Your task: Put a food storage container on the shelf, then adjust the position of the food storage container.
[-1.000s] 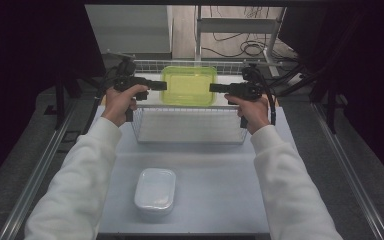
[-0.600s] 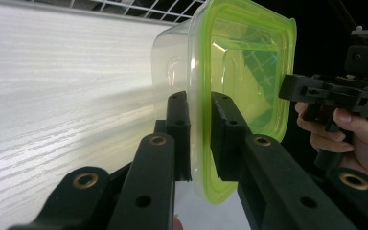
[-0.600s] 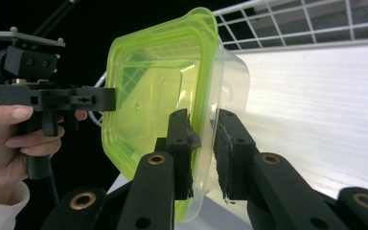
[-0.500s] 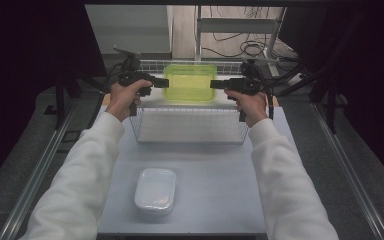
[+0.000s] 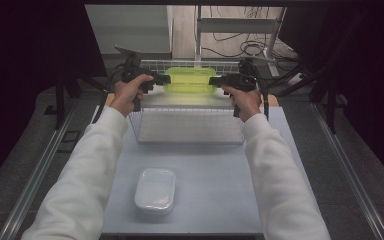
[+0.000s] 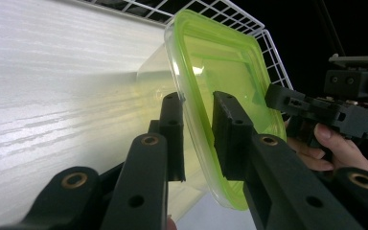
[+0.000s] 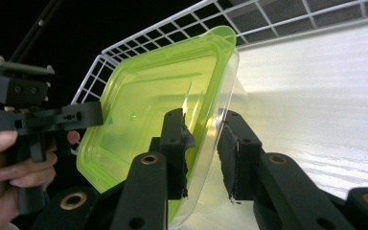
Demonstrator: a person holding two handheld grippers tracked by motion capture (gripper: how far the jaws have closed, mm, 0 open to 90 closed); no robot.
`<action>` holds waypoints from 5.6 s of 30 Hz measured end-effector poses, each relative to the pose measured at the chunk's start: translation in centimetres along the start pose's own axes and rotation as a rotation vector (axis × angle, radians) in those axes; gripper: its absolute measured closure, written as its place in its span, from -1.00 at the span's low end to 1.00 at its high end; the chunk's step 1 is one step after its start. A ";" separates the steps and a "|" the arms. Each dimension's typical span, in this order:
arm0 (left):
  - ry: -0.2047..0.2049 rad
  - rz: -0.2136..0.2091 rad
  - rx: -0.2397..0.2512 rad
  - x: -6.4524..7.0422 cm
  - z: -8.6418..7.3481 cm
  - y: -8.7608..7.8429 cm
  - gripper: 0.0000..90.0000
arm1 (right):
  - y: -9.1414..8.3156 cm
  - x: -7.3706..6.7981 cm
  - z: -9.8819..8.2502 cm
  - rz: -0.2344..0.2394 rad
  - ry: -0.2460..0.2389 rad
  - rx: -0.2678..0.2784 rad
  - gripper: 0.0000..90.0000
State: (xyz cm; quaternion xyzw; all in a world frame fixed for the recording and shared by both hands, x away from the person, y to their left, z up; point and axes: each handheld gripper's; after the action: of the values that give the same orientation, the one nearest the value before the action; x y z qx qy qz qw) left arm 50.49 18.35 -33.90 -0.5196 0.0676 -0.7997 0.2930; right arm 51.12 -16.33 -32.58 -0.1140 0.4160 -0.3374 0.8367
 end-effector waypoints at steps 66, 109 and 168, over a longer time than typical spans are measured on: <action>0.296 0.217 0.011 -3.8 -24.5 -9.6 -0.29 | -10.9 2.8 -21.6 -0.010 -0.366 -0.059 -0.39; 0.482 0.205 -0.129 1.6 -27.3 -5.7 -0.29 | -10.2 4.1 -24.2 -0.098 -0.348 -0.138 -0.36; 0.565 0.336 -0.467 1.8 -33.1 0.8 1.00 | -9.8 4.9 -24.5 -0.124 -0.313 -0.149 -0.36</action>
State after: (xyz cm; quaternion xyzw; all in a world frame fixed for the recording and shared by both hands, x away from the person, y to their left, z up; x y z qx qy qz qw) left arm 21.51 10.20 -47.74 -0.3136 0.4093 -0.8152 0.2639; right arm 29.71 -24.65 -46.38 -0.2524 0.2968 -0.3348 0.8580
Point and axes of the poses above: each handheld gripper's, and its own axes: y roughly forward along the jaws, z roughly out of its top, x roughly to its right, and after that the axes turned 3 degrees about -y, right-handed
